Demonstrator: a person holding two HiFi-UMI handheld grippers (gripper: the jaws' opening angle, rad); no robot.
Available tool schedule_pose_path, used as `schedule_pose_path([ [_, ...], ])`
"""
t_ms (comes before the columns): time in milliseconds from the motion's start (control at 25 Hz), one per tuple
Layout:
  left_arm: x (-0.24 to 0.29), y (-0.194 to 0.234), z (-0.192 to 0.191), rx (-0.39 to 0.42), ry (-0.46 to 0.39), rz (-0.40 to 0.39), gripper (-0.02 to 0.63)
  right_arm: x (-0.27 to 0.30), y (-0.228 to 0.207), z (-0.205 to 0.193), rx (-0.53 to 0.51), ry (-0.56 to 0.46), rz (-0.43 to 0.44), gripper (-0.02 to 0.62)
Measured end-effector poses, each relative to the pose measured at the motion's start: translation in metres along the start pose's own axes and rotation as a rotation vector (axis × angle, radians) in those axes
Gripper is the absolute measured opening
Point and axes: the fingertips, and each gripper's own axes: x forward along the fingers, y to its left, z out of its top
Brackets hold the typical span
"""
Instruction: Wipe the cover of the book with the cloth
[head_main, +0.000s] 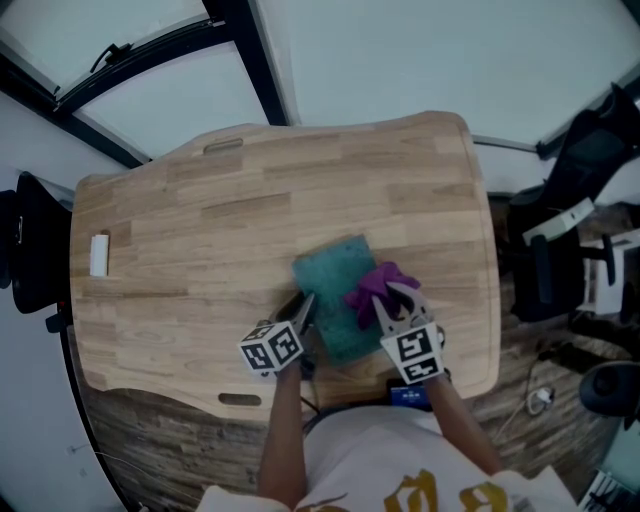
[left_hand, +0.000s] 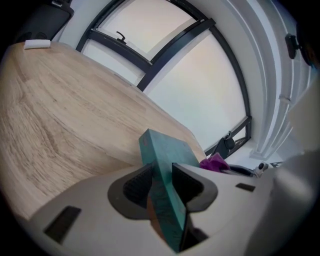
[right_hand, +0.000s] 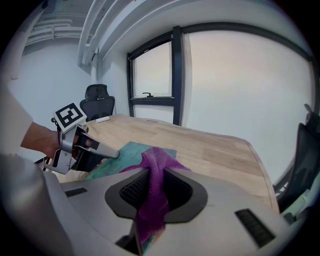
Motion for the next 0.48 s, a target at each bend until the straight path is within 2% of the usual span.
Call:
schedule_pose_path([
  [160,0.001,0.0,-0.001,-0.013,0.018,-0.017,0.126,0.003,0.0,0.0,-0.008,0.035,0.008,0.067],
  [280,0.001,0.0,-0.001,-0.024,0.028,-0.021,0.126,0.01,0.0,0.0,-0.011,0.021,0.006,0.067],
  [480,0.004,0.001,0.001,-0.036,0.045,-0.034,0.126,0.016,0.005,-0.003,-0.116,0.07,0.002,0.067],
])
